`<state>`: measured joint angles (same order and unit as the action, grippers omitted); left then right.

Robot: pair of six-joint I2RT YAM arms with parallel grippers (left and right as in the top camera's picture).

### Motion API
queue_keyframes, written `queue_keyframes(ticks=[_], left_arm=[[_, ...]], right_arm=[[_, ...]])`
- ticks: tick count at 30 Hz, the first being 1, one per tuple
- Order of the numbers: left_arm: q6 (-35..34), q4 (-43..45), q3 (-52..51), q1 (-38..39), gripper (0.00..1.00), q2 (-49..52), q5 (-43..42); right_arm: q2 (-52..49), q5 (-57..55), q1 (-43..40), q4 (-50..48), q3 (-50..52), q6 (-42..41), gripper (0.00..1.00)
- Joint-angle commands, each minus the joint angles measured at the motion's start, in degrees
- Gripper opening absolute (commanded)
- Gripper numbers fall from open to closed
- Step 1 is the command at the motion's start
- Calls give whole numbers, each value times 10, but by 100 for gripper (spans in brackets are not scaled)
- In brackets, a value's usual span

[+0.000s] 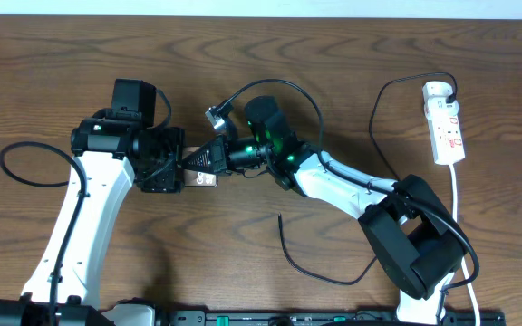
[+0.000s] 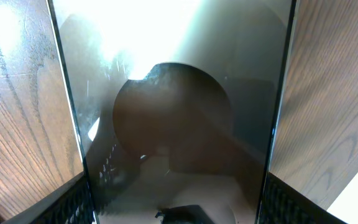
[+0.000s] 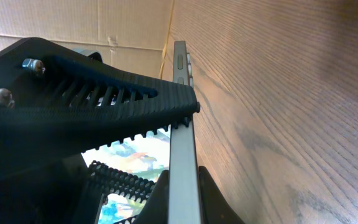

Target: Plug charger to phone and switch on socket

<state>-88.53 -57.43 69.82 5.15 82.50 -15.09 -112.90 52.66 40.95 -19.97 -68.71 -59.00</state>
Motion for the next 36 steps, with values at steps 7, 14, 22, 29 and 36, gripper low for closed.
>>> queue_keyframes(ticks=[7,14,22,29,36], left_arm=[[0,-2,2,3,79,-9,-7],[0,-2,2,3,90,-9,-7],[56,-2,3,3,91,-9,-8],[115,-1,3,2,91,-18,-10],[162,49,4,2,91,-54,-22]], right_arm=[[3,13,7,-8,-6,-1,1],[3,13,6,-8,-6,-1,1],[3,17,-4,-8,-6,-1,1],[3,17,-31,-8,-6,-1,1],[3,14,-66,-8,-6,-21,1]])
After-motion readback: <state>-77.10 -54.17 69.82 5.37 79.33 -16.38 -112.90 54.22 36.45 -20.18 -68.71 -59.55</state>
